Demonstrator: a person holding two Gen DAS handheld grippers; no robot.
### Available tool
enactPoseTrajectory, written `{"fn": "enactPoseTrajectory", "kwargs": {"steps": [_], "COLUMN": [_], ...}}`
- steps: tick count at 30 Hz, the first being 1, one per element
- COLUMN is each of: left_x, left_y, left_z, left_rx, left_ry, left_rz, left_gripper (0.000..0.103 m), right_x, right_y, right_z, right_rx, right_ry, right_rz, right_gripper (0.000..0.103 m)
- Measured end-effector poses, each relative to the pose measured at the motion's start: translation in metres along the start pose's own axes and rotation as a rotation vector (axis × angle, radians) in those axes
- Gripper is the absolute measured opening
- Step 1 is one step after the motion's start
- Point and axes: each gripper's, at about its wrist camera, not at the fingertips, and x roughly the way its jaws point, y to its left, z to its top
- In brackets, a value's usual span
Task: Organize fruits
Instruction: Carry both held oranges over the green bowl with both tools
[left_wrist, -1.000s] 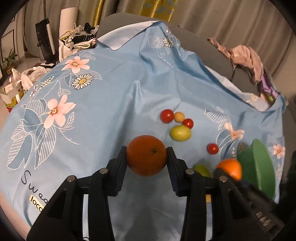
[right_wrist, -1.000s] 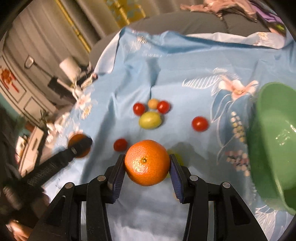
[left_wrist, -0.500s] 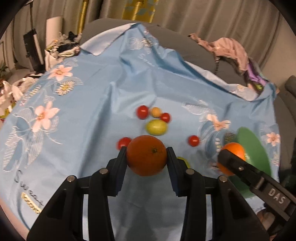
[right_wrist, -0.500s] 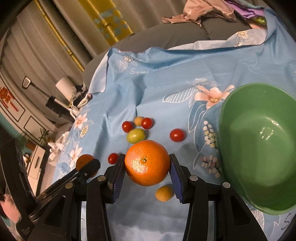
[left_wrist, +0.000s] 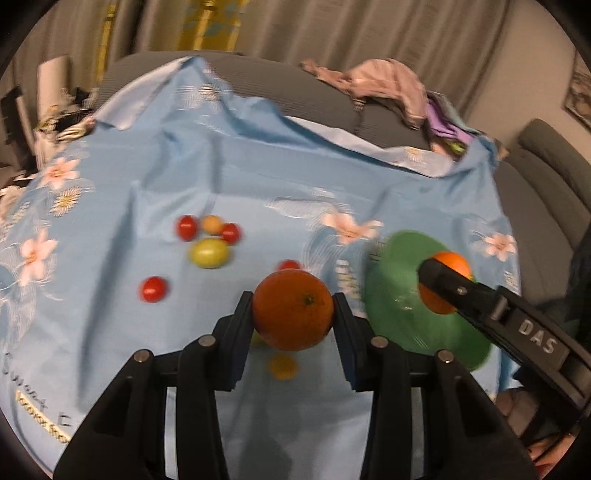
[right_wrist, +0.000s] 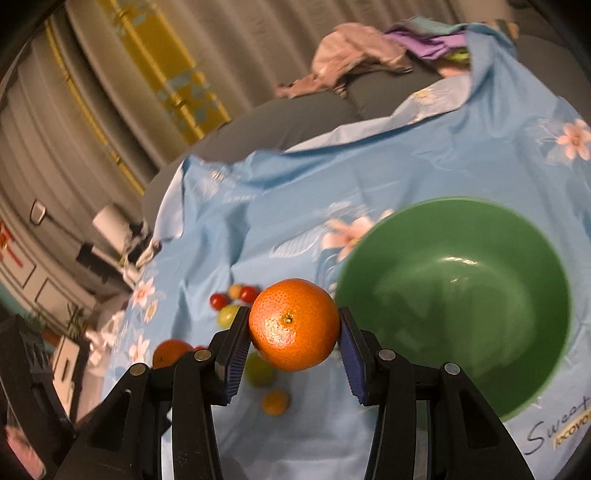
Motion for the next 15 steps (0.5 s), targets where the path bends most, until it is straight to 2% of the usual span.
{"fn": "enactPoseTrajectory", "kwargs": {"steps": [7, 12, 15], "left_x": [0.017, 0.036, 0.048], "left_y": [-0.053, -0.089, -0.1], "left_z": [0.008, 0.006, 0.007], "left_rx": [0.09, 0.182, 0.201], "left_ry": [0.008, 0.041, 0.081], "left_rz": [-0.038, -0.071, -0.088], "left_gripper": [0.041, 0.041, 0.042], "right_x": [-0.033, -0.035, -0.033], "right_y": [-0.036, -0.073, -0.092], "right_z": [0.01, 0.013, 0.012], "right_rx": [0.083, 0.182, 0.234], "right_ry": [-0.094, -0.078, -0.071], "right_rz": [-0.055, -0.053, -0.065], "right_gripper": [0.048, 0.048, 0.048]}}
